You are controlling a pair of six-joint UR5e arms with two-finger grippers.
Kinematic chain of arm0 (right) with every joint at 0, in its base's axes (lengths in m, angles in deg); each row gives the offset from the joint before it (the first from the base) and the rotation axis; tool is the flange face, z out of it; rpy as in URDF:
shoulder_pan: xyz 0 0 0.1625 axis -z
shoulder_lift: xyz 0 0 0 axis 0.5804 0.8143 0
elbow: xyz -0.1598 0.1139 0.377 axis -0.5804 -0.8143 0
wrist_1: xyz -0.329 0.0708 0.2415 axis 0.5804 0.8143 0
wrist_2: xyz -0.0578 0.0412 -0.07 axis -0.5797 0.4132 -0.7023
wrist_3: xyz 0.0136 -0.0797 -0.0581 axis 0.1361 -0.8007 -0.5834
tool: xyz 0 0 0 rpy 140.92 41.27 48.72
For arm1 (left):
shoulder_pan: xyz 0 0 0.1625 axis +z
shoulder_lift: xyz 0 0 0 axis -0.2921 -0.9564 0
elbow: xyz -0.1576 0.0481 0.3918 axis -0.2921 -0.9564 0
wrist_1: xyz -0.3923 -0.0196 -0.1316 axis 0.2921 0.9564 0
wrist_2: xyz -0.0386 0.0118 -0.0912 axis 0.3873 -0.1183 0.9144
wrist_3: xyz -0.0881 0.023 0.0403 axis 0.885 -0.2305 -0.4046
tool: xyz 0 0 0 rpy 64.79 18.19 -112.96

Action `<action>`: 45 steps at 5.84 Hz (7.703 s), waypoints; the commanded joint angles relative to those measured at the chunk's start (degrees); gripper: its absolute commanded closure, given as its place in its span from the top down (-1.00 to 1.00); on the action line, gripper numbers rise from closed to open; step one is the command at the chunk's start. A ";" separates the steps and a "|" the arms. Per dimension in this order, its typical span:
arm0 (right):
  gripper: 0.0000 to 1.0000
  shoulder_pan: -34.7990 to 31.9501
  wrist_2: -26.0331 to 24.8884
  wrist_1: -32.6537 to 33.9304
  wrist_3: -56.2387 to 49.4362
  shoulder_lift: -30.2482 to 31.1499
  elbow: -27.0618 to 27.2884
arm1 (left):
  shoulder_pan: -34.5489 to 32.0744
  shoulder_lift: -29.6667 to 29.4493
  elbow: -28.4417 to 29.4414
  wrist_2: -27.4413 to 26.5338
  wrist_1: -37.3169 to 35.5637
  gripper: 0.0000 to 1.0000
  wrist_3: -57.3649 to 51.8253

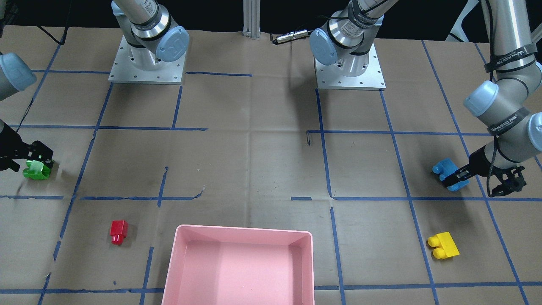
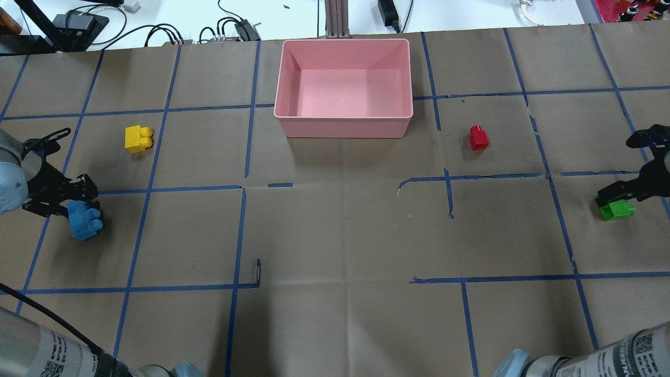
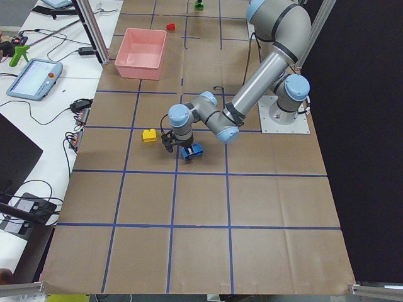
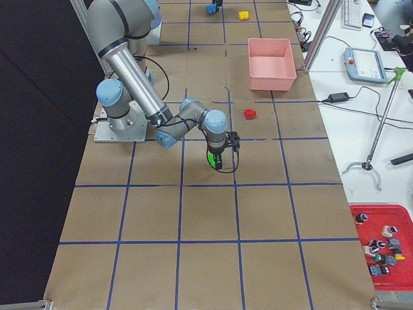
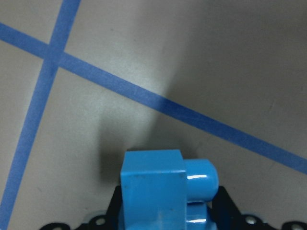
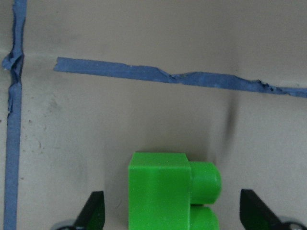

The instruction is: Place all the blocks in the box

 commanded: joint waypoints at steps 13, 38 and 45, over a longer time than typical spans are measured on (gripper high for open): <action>-0.92 -21.65 -1.13 -29.26 15.66 2.61 -34.49 | -49.90 -23.48 60.57 6.45 30.57 -0.66 28.29; 0.99 -32.78 1.33 11.68 34.15 -8.81 -10.86 | -14.14 -16.55 26.30 4.96 7.36 0.97 1.58; -0.85 -32.87 -1.66 11.60 34.06 -10.22 -11.13 | -14.14 -15.42 27.78 4.52 8.41 -0.67 1.49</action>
